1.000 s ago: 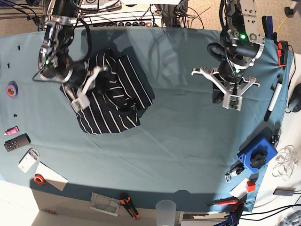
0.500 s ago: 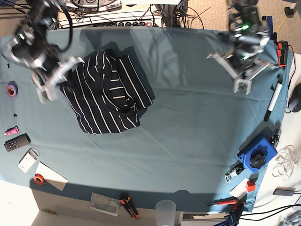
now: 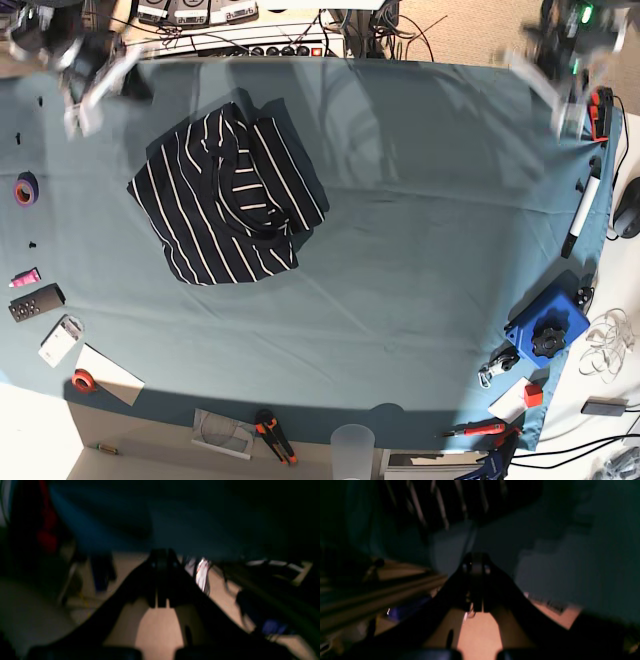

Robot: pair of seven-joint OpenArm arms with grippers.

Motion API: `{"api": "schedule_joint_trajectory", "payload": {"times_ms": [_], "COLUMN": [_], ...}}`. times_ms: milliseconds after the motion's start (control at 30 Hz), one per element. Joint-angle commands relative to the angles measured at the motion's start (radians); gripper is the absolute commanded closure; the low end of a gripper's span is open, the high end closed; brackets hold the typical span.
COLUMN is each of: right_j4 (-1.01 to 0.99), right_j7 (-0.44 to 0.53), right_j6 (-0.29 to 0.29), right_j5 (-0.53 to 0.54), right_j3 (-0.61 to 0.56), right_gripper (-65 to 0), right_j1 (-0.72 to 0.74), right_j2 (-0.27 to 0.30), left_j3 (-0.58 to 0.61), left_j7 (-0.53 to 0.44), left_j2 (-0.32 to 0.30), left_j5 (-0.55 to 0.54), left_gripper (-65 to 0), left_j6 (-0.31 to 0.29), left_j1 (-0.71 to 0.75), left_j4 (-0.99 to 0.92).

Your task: Layout the t-shirt on the table in an organized manner, then fold the t-shirt properly

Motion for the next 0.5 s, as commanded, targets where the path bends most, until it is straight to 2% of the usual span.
{"api": "schedule_joint_trajectory", "payload": {"times_ms": [0, 167, 333, 467], "right_j4": [0.015, 0.012, 0.012, -0.013], "right_j7": [0.015, 0.015, 0.015, 0.015], "right_j6": [0.004, 0.076, 0.077, 0.077], "right_j5": [0.014, 0.009, 0.003, 0.002], "right_j3": [0.007, 0.006, 0.006, 0.003], "right_gripper": [0.0, 0.0, 0.0, 0.0], "right_j1": [-0.039, -0.217, -0.365, -0.387], "right_j2": [0.01, 0.004, 0.002, 0.003], "left_j3": [-0.014, -0.023, -0.02, -0.003], "left_j7": [-0.011, -0.026, -0.026, -0.029], "left_j2": [-0.006, -0.005, -0.005, 0.0], "left_j5": [-0.007, -0.016, -0.088, -0.112], "left_gripper": [0.0, 0.0, 0.0, 0.0], "left_j6": [-0.008, -0.025, -0.026, -0.073], "left_j1": [0.043, 0.191, 0.269, 0.269], "left_j4": [0.017, 0.016, -0.027, -0.167]}}
